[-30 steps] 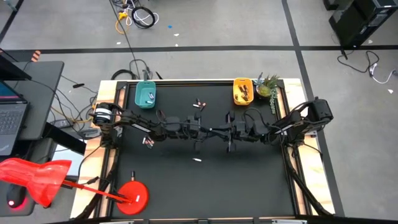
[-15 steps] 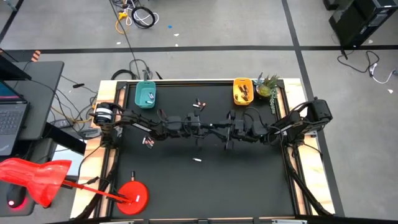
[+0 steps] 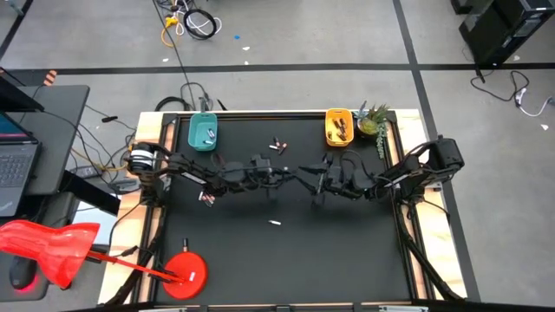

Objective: Sort batteries
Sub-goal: Put the silver battery into the blue bin

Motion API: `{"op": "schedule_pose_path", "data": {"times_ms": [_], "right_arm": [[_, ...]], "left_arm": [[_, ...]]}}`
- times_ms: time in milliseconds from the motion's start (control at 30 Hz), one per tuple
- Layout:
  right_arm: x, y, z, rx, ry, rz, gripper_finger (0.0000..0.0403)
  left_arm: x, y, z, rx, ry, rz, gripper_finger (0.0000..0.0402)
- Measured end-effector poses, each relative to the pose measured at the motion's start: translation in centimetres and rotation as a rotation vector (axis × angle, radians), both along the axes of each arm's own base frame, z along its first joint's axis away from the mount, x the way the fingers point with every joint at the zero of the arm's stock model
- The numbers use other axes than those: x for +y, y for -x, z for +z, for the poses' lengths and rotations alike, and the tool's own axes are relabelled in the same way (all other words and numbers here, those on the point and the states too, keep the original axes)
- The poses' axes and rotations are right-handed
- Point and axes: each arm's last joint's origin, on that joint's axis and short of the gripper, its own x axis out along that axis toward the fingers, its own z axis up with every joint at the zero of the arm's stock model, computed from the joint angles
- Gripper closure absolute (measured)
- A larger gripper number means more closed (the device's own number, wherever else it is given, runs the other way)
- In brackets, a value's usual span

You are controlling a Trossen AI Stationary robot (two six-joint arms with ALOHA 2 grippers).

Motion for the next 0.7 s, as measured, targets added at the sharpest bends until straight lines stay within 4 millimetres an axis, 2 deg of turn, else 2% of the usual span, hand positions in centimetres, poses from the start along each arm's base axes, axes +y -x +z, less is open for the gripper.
{"op": "schedule_pose_path", "data": {"times_ms": [167,400,567,700], "right_arm": [[-0.8,2.2,-0.6,0.012,-0.042,-0.044,0.0227],[-0.8,4.6,-2.1,0.051,-0.132,0.020,0.0227],[-0.2,5.1,-3.2,0.119,-0.170,0.084,0.0234],[0.3,4.9,-3.2,0.128,-0.160,0.103,0.0238]], "left_arm": [[0.9,3.4,-0.5,-0.005,0.048,0.093,0.0375],[2.7,10.4,-0.4,0.011,0.086,0.369,0.0375],[4.8,14.7,-1.3,0.130,0.144,0.586,0.0375],[6.4,16.9,-1.9,0.246,0.211,0.718,0.0375]]}}
